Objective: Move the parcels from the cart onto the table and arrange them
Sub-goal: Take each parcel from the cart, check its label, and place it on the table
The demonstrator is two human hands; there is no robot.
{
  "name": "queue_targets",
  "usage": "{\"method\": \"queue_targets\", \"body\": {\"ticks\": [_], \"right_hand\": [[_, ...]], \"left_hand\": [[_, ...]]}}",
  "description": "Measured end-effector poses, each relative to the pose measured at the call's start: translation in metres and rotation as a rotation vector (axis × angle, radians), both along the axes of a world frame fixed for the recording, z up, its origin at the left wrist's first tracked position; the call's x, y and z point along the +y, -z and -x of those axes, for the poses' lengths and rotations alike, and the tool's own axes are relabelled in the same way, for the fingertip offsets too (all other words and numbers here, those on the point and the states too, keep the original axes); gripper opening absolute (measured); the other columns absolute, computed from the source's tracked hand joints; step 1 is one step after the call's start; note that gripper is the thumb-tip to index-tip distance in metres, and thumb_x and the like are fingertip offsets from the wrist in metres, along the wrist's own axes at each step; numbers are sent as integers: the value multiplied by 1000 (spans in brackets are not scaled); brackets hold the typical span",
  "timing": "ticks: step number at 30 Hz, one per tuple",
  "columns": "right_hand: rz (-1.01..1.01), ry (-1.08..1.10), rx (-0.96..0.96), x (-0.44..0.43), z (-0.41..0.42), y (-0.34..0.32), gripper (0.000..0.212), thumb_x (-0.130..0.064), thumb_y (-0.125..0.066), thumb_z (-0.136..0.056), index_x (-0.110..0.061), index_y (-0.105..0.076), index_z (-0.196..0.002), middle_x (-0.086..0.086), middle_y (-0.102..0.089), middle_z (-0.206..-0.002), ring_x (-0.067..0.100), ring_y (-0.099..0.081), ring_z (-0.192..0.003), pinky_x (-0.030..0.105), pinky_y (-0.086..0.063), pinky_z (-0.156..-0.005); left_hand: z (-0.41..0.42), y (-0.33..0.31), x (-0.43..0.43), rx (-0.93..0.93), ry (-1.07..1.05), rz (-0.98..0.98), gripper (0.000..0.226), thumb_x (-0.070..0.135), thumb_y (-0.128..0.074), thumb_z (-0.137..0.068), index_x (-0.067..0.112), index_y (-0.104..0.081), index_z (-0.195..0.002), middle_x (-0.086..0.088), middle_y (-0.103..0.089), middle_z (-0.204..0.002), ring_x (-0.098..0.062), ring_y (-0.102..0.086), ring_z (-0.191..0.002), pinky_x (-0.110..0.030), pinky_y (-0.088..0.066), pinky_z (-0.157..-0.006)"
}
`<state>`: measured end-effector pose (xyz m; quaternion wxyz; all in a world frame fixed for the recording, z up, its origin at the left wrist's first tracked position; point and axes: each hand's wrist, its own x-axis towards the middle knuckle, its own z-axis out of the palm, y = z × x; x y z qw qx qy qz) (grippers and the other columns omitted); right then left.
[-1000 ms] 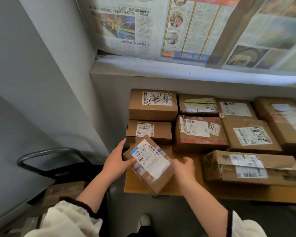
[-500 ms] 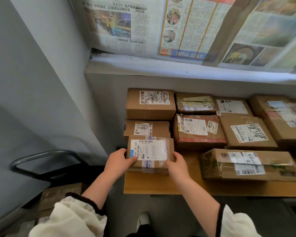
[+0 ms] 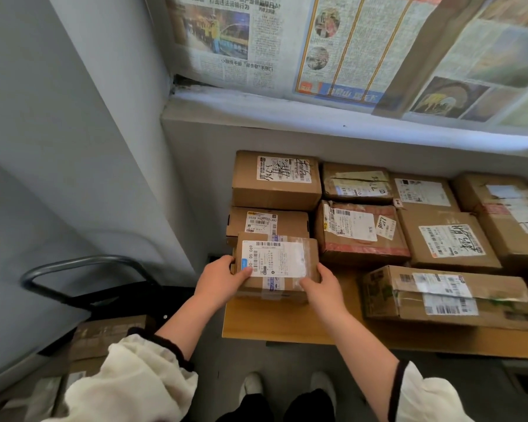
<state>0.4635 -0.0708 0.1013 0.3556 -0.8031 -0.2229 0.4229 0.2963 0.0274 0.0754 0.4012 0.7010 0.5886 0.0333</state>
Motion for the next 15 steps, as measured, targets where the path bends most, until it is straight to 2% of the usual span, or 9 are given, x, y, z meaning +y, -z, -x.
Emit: {"method": "queue_targets", "body": {"ticks": [3,6,8,11,15], "right_hand": [[-54,-93,-139,-3,3,-8,52,-17,-58,-90,-21,-40,-138,3,-41,-142,18,-43,-127,36,-41,-104],[-81,-236,-336,-2,6,-15,55,-17,-57,-91,-19,-34,-142,-1,-30,-148,18,-27,-139,35,-28,-111],[-77,-333,-465,0,9,-19,58,-21,-56,-92,-20,-30,-143,-2,-22,-153,16,-17,-143,33,-21,-113],[-60,-490,-635,8,13,-28,62,-31,-57,-90,-25,-27,-144,-3,-15,-156,18,-9,-145,37,-15,-117],[-82,-685,-762,31,31,-47,65,-41,-53,-91,-28,-23,-146,-4,-10,-158,20,-4,-146,39,-10,-117]], "left_hand": [[4,-6,-1,23,-17,-15,53,50,-46,-92,17,-47,-133,1,-62,-117,-10,-58,-93,-28,-53,-76],[14,-18,-2,47,-56,-60,53,49,-43,-94,20,-41,-138,1,-62,-119,-12,-58,-96,-26,-50,-75],[25,-26,-2,65,-89,-104,53,48,-43,-94,21,-39,-140,0,-60,-124,-15,-58,-106,-31,-50,-85],[47,-36,-2,75,-135,-149,53,47,-43,-95,21,-38,-141,-2,-56,-130,-17,-54,-116,-33,-47,-92],[81,-47,-5,92,-194,-166,55,47,-41,-95,19,-36,-142,-3,-49,-138,-19,-50,-122,-33,-42,-98]]}}
